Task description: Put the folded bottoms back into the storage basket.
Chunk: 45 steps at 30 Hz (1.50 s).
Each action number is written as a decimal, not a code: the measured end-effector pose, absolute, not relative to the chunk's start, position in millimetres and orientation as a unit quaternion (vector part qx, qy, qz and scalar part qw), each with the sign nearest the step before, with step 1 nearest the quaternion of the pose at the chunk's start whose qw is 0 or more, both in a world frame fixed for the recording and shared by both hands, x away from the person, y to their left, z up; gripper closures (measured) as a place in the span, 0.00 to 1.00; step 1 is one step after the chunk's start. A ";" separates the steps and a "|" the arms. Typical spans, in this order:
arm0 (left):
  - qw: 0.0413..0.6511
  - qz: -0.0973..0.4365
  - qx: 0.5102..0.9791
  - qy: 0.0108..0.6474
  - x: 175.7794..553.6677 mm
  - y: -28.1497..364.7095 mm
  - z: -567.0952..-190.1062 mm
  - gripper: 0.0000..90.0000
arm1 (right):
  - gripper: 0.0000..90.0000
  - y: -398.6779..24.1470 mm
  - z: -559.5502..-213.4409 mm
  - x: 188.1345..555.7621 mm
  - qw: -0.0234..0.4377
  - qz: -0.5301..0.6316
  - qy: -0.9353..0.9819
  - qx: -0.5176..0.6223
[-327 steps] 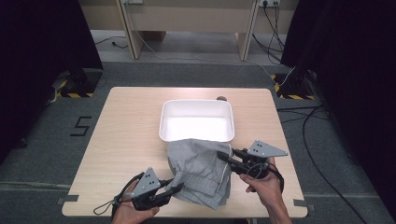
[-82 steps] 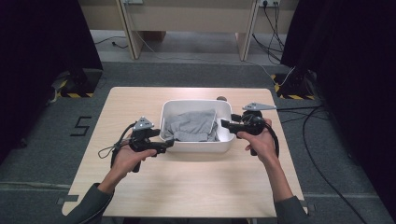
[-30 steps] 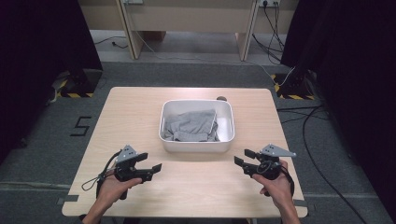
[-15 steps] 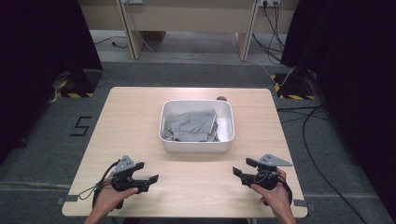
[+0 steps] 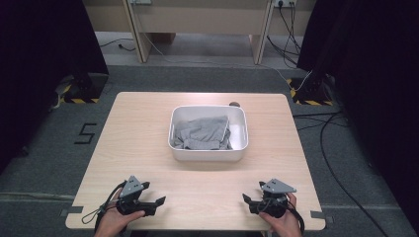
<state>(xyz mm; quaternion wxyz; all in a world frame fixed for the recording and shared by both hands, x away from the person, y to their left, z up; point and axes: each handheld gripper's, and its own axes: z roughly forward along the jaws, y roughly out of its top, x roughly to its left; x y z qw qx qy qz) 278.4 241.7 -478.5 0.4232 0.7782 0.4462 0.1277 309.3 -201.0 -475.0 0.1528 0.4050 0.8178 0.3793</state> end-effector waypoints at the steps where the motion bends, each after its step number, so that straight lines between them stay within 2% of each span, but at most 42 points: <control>1: 0.421 0.131 0.780 0.445 276.3 241.6 -479.5 0.18 | 0.24 -201.0 -475.0 309.3 0.153 0.379 0.818 0.405; 6: 0.407 0.150 0.784 0.444 266.5 241.9 -487.2 0.18 | 0.24 -204.9 -481.5 298.6 0.156 0.363 0.822 0.411; 13: 0.407 0.133 0.781 0.455 256.5 243.0 -496.4 0.17 | 0.20 -204.7 -488.8 295.6 0.166 0.359 0.823 0.408; 20: 0.393 0.170 0.792 0.435 247.6 235.6 -501.7 0.16 | 0.17 -203.2 -492.2 294.8 0.172 0.367 0.818 0.407; 45: 0.386 0.165 0.797 0.435 247.9 234.4 -500.0 0.15 | 0.17 -202.6 -492.6 294.6 0.173 0.368 0.817 0.408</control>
